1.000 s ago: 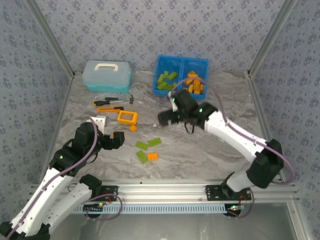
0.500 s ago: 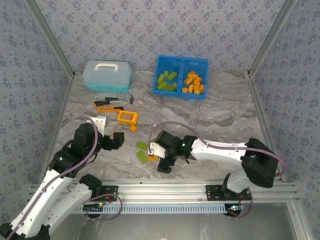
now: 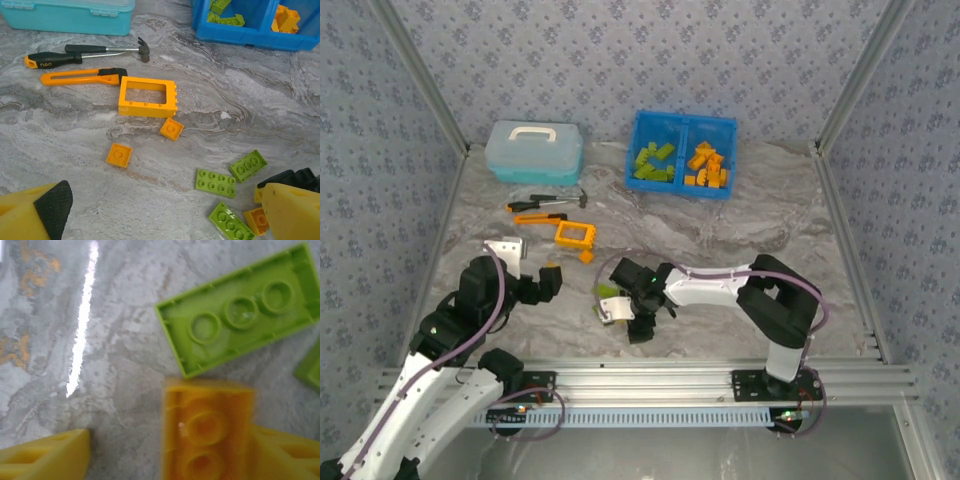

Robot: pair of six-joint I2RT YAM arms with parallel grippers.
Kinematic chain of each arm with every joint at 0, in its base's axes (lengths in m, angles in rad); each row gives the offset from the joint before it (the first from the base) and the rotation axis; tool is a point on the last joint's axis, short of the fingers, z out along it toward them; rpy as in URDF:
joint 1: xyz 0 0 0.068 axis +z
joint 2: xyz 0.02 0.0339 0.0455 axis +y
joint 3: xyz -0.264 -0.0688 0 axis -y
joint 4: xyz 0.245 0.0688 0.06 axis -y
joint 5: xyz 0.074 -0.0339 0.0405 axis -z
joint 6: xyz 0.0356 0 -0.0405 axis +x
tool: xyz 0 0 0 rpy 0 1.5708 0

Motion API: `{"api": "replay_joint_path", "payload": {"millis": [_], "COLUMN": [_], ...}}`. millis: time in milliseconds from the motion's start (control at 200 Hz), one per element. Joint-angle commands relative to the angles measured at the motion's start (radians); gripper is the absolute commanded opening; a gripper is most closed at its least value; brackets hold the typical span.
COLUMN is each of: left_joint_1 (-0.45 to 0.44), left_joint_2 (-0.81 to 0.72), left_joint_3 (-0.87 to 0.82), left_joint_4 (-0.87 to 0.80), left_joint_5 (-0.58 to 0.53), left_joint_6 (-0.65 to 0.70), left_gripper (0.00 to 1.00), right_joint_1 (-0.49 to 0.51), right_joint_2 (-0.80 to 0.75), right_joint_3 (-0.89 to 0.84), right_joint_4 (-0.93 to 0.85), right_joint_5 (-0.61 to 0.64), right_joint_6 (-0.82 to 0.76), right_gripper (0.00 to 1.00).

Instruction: Sort the legos into containers by color

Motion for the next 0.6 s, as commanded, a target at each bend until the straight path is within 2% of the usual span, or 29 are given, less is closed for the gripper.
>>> {"api": "replay_joint_path", "payload": {"millis": [0, 110, 230, 420, 505, 595], "left_joint_1": [0.001, 0.001, 0.001, 0.001, 0.001, 0.001], "left_joint_2": [-0.009, -0.013, -0.011, -0.01, -0.01, -0.004], "left_joint_3": [0.0, -0.004, -0.009, -0.005, -0.005, -0.005], "left_joint_4": [-0.007, -0.005, 0.003, 0.015, 0.027, 0.04], "left_joint_5": [-0.017, -0.016, -0.007, -0.005, -0.005, -0.003], "left_joint_6": [-0.01, -0.009, -0.01, -0.01, -0.006, -0.01], "left_gripper": [0.99, 0.99, 0.99, 0.99, 0.99, 0.99], "right_joint_1": [-0.002, -0.002, -0.002, -0.033, -0.113, -0.254], "right_joint_2": [0.066, 0.067, 0.02, -0.236, -0.361, -0.437], "right_joint_3": [0.047, 0.043, 0.036, -0.071, -0.127, -0.143], "right_joint_4": [0.053, 0.051, 0.044, 0.152, 0.259, 0.376], "right_joint_5": [0.007, 0.023, 0.035, 0.039, 0.018, 0.02], "right_joint_6": [0.008, 0.016, 0.055, 0.177, 0.298, 0.47], "right_gripper": [0.54, 0.35, 0.28, 0.28, 0.28, 0.29]}}
